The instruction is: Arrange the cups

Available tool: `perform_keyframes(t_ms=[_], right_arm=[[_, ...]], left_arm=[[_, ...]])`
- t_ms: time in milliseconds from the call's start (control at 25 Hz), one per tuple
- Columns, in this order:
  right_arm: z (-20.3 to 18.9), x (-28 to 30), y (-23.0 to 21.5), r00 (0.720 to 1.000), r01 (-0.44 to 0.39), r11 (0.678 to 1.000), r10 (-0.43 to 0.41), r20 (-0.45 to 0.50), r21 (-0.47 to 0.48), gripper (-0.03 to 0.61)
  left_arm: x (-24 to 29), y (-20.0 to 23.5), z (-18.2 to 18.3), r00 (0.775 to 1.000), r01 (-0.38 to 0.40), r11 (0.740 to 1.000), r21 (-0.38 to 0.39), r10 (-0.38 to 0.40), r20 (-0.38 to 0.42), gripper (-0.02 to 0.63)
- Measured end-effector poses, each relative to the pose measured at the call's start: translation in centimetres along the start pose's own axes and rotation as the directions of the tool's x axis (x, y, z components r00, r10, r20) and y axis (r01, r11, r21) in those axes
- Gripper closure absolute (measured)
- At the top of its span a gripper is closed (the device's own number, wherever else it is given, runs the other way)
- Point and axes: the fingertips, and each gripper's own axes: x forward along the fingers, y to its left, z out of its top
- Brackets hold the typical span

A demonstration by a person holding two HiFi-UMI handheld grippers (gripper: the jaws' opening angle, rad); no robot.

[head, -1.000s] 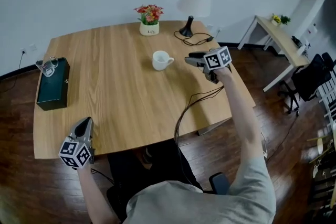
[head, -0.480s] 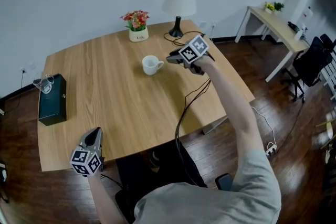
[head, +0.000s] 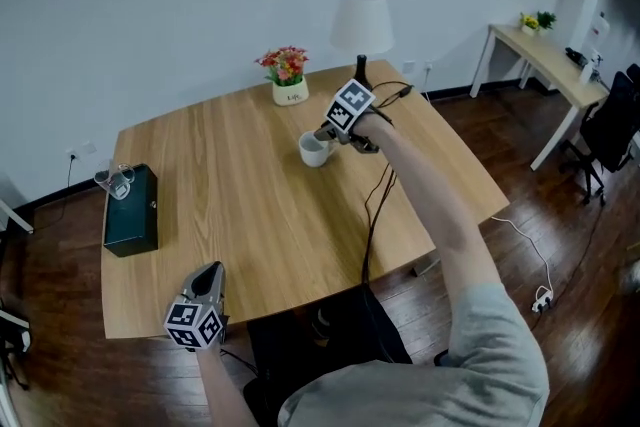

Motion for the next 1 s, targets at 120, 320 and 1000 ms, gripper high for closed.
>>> perform_keyframes(t_ms=[120, 320, 1000], right_arm=[[-1.1, 1.6, -0.5, 0.994, 0.043, 0.998, -0.048, -0.101, -0.049, 0.454], [-1.4, 2.0, -0.6, 0.980, 0.063, 0.993, -0.081, -0.181, -0.103, 0.545], [11.7, 8.2, 23.1, 0.942, -0.322, 0.881, 0.261, -0.211, -0.346, 0.545]], left_arm=[[-0.1, -0.3, 0.4, 1.000, -0.004, 1.000, 0.007, 0.004, 0.017, 0.604], [-0.4, -0.7, 1.4, 0.998, 0.009, 1.000, 0.020, -0.010, 0.066, 0.604], [0.3, -1.1, 1.4, 0.997, 0.034, 0.999, 0.018, -0.035, 0.065, 0.604]])
